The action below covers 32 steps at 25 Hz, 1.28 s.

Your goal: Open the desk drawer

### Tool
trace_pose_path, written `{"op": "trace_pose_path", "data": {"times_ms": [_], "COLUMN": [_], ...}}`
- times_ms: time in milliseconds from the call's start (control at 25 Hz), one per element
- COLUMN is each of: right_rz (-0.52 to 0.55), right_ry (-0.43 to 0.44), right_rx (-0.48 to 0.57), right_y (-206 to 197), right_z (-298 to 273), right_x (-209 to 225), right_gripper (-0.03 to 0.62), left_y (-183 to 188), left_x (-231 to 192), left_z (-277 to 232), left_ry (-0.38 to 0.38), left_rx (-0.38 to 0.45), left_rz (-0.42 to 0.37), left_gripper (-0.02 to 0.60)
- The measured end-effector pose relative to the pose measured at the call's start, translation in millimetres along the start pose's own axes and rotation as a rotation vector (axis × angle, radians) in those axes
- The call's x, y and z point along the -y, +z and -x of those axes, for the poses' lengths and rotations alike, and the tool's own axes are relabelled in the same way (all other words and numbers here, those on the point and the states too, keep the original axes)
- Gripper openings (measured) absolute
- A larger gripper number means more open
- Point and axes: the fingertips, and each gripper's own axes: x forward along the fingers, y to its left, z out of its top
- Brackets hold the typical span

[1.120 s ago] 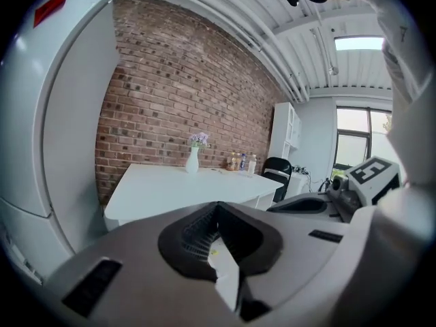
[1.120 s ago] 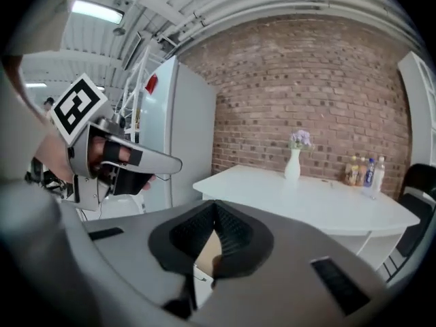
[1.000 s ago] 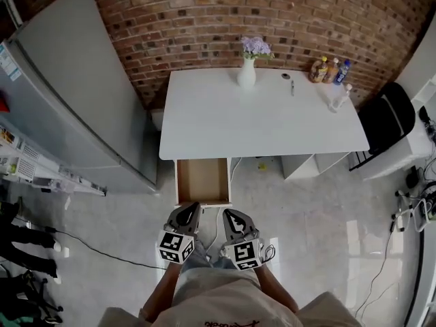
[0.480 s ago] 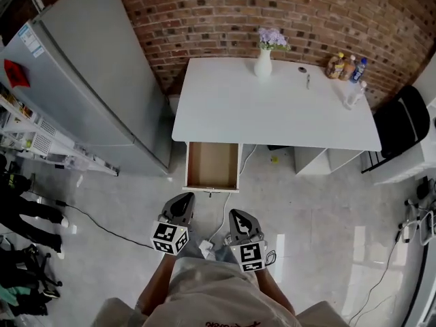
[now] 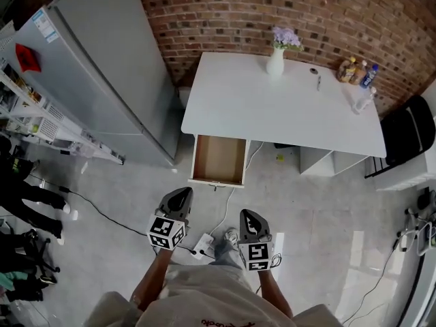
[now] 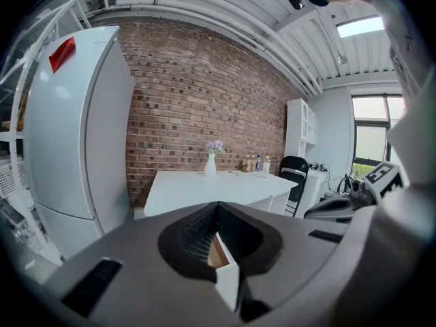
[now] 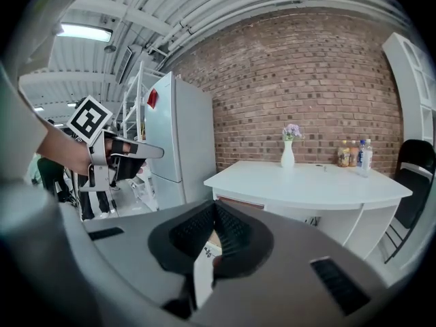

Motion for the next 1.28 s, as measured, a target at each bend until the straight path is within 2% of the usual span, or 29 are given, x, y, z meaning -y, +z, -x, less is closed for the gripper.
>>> {"op": "trace_pose_path", "data": {"times_ms": [360, 640, 760, 920, 1280], "right_rz": [0.033, -0.028, -0.036, -0.039, -0.016], "right_ry": [0.007, -0.079, -0.127, -0.155, -0.119], "right_rx": [-0.009, 0.041, 0.055, 0.073, 0.065], "right_y": [2, -4, -3, 0, 6], "right_z": [-12, 3, 16, 29, 29], "right_x": [-73, -156, -165, -171, -170], "right_gripper": [0.017, 0.017, 0.017, 0.017, 0.017], "left_y": [-20, -59, -61, -61, -53], "left_x": [-30, -35, -23, -15, -13], "left_z": [54, 121, 133, 140, 140], "left_ry": [-0.027, -0.116, -0.170, -0.197, -0.174], "left_rx": [0.031, 0.037, 0.048, 0.060, 0.093], "left_rz": [0.031, 0.026, 0.006, 0.004, 0.032], "left_gripper": [0.012, 0.012, 0.012, 0.012, 0.012]}}
